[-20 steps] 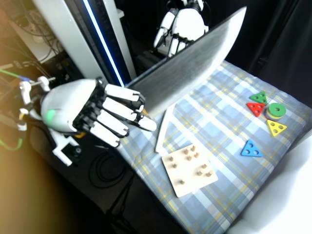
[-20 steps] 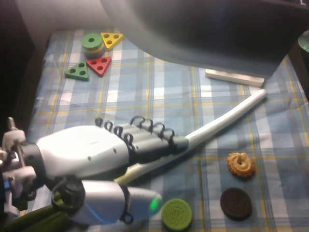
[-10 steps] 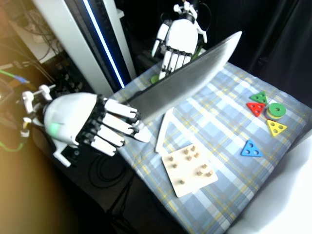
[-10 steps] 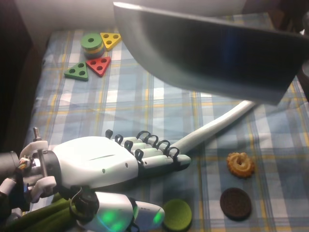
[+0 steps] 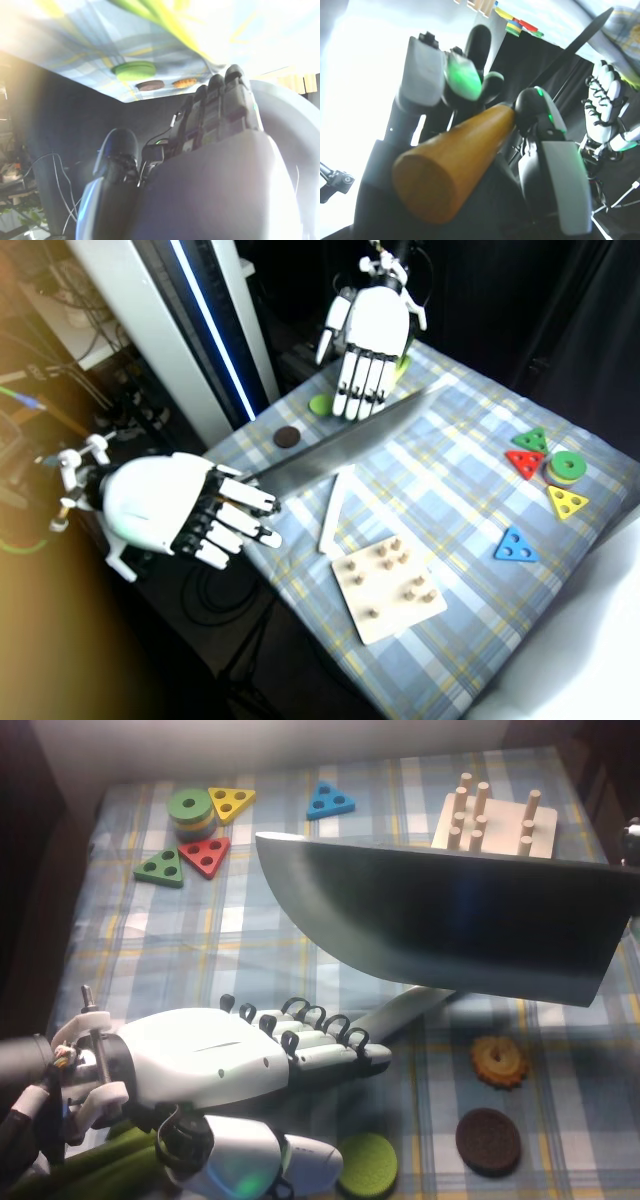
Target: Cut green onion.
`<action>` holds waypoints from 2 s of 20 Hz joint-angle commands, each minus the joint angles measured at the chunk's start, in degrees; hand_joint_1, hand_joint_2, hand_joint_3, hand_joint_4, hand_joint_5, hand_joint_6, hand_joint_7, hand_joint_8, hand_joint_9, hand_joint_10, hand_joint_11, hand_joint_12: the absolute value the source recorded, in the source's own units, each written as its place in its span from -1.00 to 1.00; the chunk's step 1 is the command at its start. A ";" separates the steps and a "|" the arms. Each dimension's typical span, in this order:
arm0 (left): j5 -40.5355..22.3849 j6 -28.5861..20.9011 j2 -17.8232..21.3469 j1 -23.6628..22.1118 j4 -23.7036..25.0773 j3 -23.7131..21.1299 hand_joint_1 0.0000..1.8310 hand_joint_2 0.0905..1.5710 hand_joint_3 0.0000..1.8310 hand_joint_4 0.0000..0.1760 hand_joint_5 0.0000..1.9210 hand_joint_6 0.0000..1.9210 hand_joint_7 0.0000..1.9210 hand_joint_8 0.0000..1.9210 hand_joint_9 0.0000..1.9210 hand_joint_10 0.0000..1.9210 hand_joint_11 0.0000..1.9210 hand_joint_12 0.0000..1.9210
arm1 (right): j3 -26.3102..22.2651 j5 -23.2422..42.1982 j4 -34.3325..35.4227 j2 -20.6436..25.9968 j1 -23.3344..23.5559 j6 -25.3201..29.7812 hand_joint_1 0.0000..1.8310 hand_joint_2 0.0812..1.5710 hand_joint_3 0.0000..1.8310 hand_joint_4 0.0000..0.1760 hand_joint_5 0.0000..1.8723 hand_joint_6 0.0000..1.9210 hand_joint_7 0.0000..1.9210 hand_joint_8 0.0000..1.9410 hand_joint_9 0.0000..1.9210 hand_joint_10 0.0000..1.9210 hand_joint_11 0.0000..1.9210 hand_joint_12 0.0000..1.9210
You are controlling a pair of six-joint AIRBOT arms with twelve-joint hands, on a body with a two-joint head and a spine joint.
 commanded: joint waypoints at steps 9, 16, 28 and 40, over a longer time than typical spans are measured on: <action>-5.39 -0.15 -0.44 -0.55 -2.77 0.33 -1.00 0.78 -1.00 -1.00 -1.00 -1.00 -0.99 -1.00 -1.00 -1.00 -1.00 -1.00 | 0.00 6.99 -0.32 0.40 0.31 1.41 -0.55 1.00 -0.95 -1.00 -0.49 0.86 0.04 1.00 0.31 1.00 0.43 1.00; -8.47 -0.16 0.90 -0.57 -5.75 0.22 -1.00 0.77 -1.00 -1.00 -1.00 -1.00 -1.00 -1.00 -1.00 -1.00 -1.00 -1.00 | 0.60 11.37 0.15 0.40 2.11 1.37 -0.67 0.99 -0.99 -1.00 -0.45 0.79 0.04 1.00 0.32 1.00 0.43 1.00; -18.00 0.75 4.03 -0.13 -16.08 0.83 -1.00 0.79 -1.00 -1.00 -1.00 -1.00 -1.00 -1.00 -1.00 -1.00 -1.00 -1.00 | 4.61 13.71 4.18 -1.22 11.24 -2.26 -0.70 0.99 -1.00 -1.00 -0.50 0.99 0.04 1.00 0.32 1.00 0.45 1.00; -42.89 15.41 10.04 8.89 -41.40 -2.74 -1.00 0.77 -1.00 -1.00 -1.00 -1.00 -1.00 -1.00 -1.00 -1.00 -1.00 -1.00 | 11.33 -1.27 4.24 -1.90 19.43 -2.83 -0.58 1.00 -0.99 -0.96 -0.54 0.91 -0.05 1.00 0.23 1.00 0.38 1.00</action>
